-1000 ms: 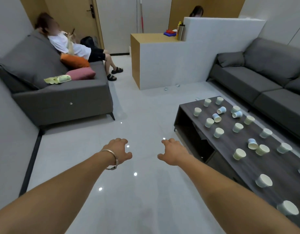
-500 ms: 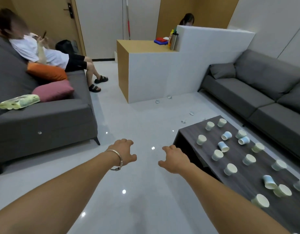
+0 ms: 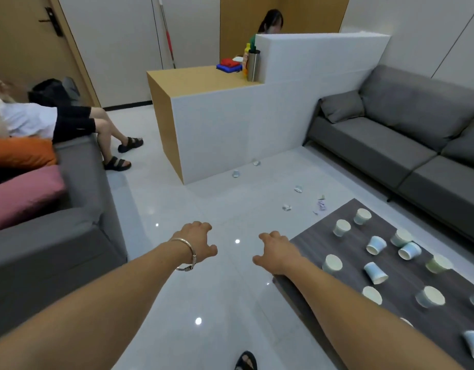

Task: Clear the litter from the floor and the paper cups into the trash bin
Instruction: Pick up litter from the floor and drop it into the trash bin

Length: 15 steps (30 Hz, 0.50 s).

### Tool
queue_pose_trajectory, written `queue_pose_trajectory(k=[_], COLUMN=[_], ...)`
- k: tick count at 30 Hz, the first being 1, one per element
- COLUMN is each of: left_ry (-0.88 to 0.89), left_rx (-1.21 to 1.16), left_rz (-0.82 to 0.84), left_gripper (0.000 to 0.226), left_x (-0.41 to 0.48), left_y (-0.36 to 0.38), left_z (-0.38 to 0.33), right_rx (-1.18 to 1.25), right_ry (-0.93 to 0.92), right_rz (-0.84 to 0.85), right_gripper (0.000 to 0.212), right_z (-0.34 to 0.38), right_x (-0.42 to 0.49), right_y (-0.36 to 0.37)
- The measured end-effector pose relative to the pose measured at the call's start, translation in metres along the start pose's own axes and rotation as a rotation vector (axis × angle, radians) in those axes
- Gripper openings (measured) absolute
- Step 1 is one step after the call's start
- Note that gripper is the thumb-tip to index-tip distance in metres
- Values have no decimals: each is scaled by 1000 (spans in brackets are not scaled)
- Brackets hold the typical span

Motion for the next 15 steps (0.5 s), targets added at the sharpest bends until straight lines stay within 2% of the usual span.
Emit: queue_pose_trajectory(k=[5,15], left_ry=[0,96], left_rx=[-32,11], left_rz=[-42,54], left_gripper=[69,70], left_x=[101,317], left_y=[-61,-110], left_z=[-14,-29], right_rx=[-10,5], right_ry=[-1,117], right_rz=[-25,-7], right_gripper=[70,74], right_z=[-21,-63], right_x=[92,282], right_y=[-62,-132])
Point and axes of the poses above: each hand's wrist, its own x-axis towards the middle knuckle, its own y-axis out of the palm, z = x × y, the point moved 8 cm from there along x, towards the middle knuckle, and after that the axes turned 7 degrees about -y, right-handed, at the moved point
